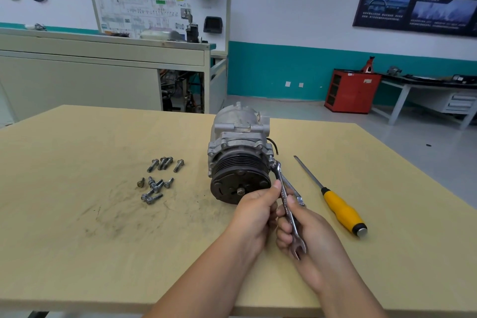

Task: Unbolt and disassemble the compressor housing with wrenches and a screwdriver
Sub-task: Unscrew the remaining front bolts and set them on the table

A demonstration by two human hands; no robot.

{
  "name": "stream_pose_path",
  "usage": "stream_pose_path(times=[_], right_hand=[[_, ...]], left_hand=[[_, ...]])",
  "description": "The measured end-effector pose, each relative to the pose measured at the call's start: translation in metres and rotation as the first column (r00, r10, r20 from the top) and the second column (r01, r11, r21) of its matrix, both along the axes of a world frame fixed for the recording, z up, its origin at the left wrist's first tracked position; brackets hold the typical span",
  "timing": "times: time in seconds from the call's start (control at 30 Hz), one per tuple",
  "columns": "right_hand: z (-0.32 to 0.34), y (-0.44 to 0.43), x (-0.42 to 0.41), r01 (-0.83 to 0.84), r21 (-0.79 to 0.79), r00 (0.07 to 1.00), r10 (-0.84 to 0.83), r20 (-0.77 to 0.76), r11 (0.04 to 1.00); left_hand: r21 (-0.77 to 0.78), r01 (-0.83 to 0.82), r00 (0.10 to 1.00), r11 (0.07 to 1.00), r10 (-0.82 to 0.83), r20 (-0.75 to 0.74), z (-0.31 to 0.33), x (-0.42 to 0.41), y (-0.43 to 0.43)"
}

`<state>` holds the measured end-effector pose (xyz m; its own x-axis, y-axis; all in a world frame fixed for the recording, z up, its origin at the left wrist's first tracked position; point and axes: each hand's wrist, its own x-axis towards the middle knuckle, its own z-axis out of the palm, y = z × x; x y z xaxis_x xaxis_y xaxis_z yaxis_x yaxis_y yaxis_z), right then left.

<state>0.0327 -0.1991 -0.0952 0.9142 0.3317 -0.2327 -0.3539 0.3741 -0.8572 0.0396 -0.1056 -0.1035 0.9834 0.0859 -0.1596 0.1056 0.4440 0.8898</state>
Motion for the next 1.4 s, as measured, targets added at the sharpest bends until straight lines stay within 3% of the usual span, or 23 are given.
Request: stream_pose_path(times=[0.53,0.83,0.93,1.1,1.33,1.4], right_hand=[[-0.009,0.002,0.004,0.065,-0.078,0.996,-0.061,0.063,0.995],[-0.002,0.001,0.002,0.153,-0.253,0.974,-0.102,0.204,0.955],[0.005,-0.002,0.003,0.139,-0.277,0.98,-0.091,0.18,0.951],[0.016,-0.011,0.01,-0.098,0.053,0.972,0.107,-0.208,0.994],[0.018,-0.01,0.012,-0.119,0.315,0.924,0.221,-0.312,0.941],[0.019,-0.007,0.01,-0.095,0.327,0.932,0.2,-0.303,0.94]], left_hand=[[0.155,-0.099,0.995,0.983,0.093,0.042,0.0,0.0,0.0],[0.127,-0.118,0.993,0.985,0.114,0.038,0.0,0.0,0.002],[0.092,-0.114,0.993,0.989,0.11,0.049,0.0,0.002,0.002],[0.009,-0.052,0.998,0.999,0.052,0.027,0.002,0.003,0.0],[-0.106,-0.019,1.0,0.994,0.017,-0.021,0.009,0.001,-0.003],[-0.118,-0.037,0.999,0.992,0.035,-0.022,0.008,0.001,-0.002]])
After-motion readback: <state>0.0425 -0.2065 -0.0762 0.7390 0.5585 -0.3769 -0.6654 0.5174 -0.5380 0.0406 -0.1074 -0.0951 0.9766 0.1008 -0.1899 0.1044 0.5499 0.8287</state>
